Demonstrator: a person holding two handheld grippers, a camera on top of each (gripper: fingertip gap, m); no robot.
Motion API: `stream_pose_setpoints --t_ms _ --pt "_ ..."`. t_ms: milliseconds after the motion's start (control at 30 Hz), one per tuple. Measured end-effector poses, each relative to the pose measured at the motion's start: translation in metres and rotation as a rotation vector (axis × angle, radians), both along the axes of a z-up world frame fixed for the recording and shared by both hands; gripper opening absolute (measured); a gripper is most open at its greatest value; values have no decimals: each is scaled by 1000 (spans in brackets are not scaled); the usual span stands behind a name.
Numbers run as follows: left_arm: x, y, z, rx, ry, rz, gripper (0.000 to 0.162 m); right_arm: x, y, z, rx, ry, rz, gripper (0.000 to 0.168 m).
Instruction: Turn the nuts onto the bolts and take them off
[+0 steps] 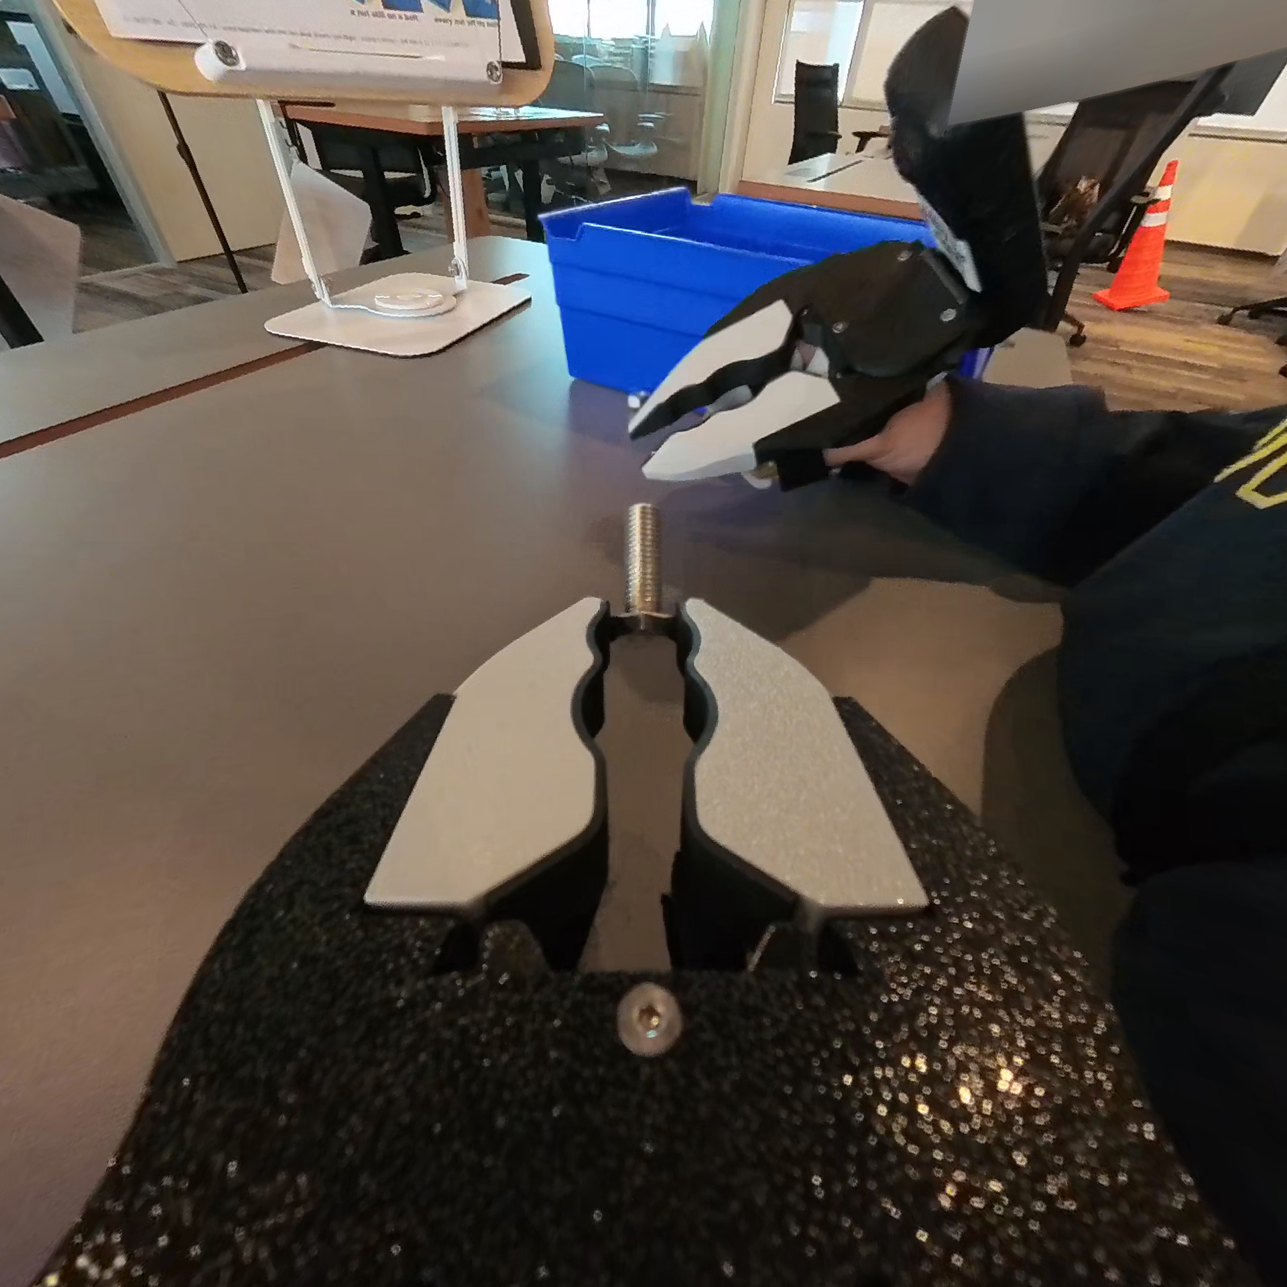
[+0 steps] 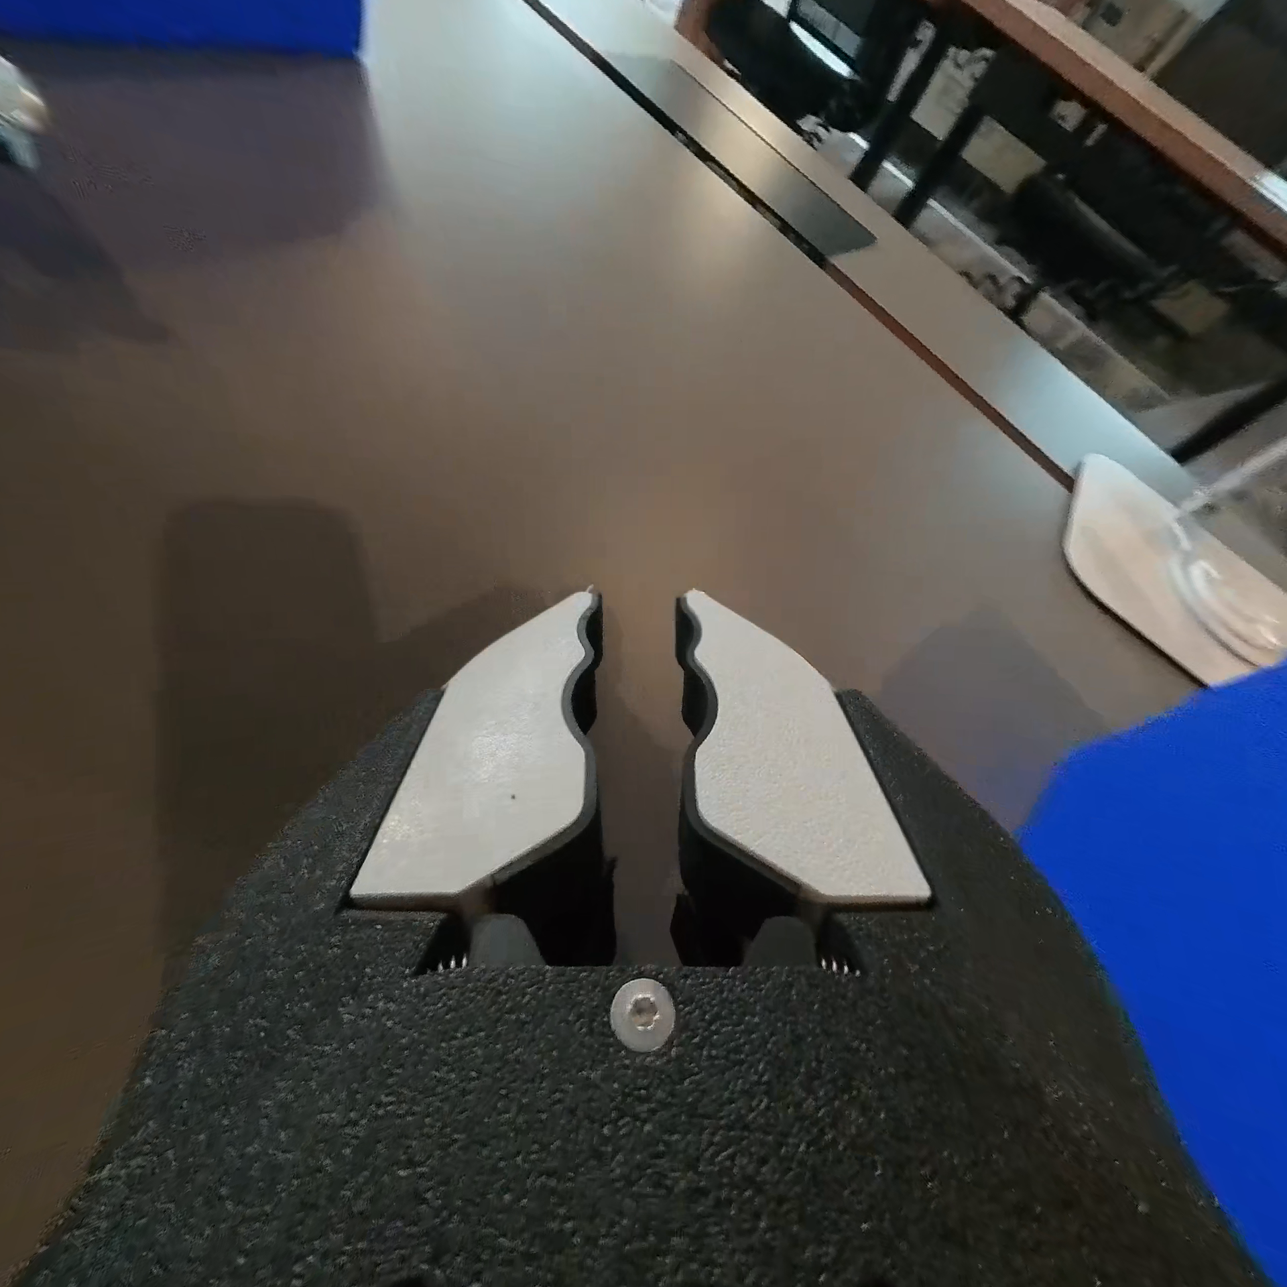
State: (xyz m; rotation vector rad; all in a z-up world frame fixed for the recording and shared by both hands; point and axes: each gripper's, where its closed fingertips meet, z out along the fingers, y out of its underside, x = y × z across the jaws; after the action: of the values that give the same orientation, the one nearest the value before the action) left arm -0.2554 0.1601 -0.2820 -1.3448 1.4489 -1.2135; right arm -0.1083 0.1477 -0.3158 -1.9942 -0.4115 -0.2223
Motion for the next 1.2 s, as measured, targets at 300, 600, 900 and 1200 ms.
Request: stream_pose_setpoints --t_ms 300,600,900,1200 --pt "0 -3 0 -11 -3 -23 17 58 -37 13 -447 -300 -156 38" --pt "0 -13 1 -28 -7 -78 17 113 -31 17 -1097 -675 304 35" --pt "-2 -15 5 -62 -27 -98 17 139 -31 -20 -1477 -841 405 43" --pt "-3 -15 6 -76 -36 -107 17 150 -38 -37 -1561 -892 346 19"
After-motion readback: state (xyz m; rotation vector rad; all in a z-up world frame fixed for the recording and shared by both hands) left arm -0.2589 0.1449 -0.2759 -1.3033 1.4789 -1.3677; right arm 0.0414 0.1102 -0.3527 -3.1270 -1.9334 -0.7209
